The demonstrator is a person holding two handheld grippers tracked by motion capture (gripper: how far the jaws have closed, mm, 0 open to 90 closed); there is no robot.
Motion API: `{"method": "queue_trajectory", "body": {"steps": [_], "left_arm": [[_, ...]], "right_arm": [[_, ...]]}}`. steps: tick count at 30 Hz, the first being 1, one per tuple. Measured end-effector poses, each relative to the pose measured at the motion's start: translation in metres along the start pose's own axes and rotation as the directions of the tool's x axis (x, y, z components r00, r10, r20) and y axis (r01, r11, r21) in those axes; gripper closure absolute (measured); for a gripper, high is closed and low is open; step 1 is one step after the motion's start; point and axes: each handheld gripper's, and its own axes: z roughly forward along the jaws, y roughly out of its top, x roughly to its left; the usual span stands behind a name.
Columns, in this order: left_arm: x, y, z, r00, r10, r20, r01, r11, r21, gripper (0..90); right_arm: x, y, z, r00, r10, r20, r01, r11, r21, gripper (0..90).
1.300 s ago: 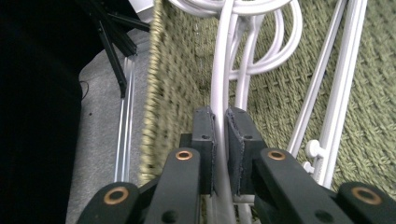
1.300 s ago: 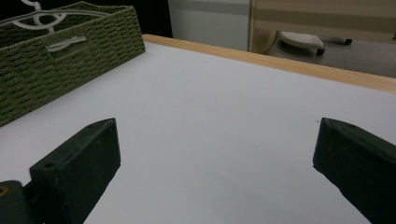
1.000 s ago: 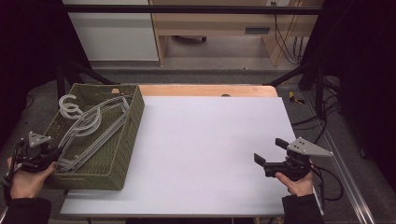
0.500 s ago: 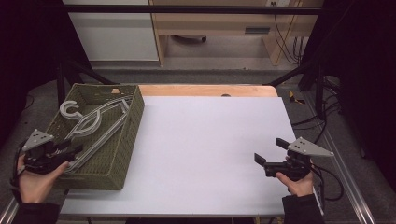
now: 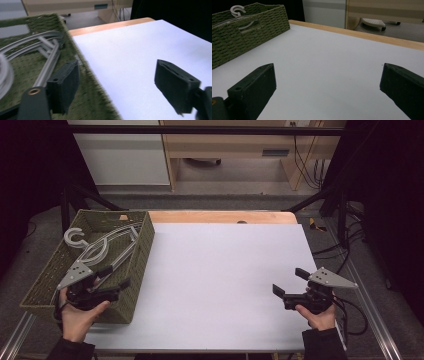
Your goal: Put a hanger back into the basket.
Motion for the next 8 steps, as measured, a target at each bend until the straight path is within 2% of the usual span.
{"method": "queue_trajectory", "body": {"steps": [8], "left_arm": [[-0.017, -0.014, 0.017, 0.9985, 0.028, 0.046, -0.029, 0.9991, 0.029, 13.0]], "right_arm": [[0.0, -0.001, 0.001, 1.0, -0.002, -0.007, 0.002, 1.0, 0.003, 1.0]]}}
